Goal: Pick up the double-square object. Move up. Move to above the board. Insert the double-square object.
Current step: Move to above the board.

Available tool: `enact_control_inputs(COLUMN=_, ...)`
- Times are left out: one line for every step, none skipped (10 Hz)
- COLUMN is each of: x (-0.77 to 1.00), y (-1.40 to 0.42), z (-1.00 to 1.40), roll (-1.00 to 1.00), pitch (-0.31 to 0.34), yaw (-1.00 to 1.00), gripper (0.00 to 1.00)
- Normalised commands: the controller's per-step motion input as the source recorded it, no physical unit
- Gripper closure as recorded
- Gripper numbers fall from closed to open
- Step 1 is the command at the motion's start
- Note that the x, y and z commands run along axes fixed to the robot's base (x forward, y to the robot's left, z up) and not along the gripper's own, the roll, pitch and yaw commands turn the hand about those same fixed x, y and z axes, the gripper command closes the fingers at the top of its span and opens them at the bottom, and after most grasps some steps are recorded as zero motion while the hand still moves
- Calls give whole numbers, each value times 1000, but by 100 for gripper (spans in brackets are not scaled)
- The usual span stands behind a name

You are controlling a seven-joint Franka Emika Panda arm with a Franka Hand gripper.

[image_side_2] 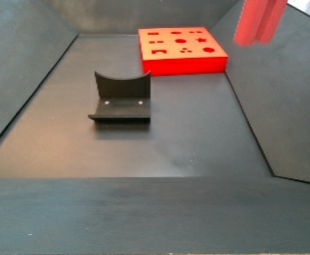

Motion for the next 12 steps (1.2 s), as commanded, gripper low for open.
enact_control_inputs(x=-4, y=15, z=320, roll=27, pitch=89, yaw=-23, gripper=100)
enact_control_inputs(x=187, y=-1000, z=15, roll=-87, pitch=219, yaw=-1000, gripper=100)
enact_control_inputs(x=190, y=-1000, z=-10, roll=-83, pitch=215, yaw=-1000, gripper=100)
enact_control_inputs(x=189, y=-1000, z=-7, roll=-91, pitch=224, yaw=-1000, gripper=100)
enact_control_inputs(x=188, y=-1000, z=-4, roll=-144, pitch=191, yaw=-792, gripper=100)
enact_control_inputs(x=190, y=-1000, z=-3, roll=-136, pitch=168, yaw=-638, gripper=100)
enact_control_inputs(x=193, y=-1000, z=-2, roll=-81, pitch=137, yaw=-350, gripper=100)
enact_control_inputs(x=197, y=-1000, z=-2, roll=-73, pitch=110, yaw=-168, gripper=100)
enact_control_inputs(x=200, y=-1000, z=-1, roll=-46, pitch=106, yaw=-72, gripper=100)
enact_control_inputs(x=203, y=-1000, z=0, roll=-32, pitch=106, yaw=-45, gripper=100)
enact_control_inputs(x=211, y=-1000, z=3, roll=-25, pitch=106, yaw=-17, gripper=100)
enact_control_inputs(x=219, y=-1000, z=3, roll=-12, pitch=110, yaw=-9, gripper=100)
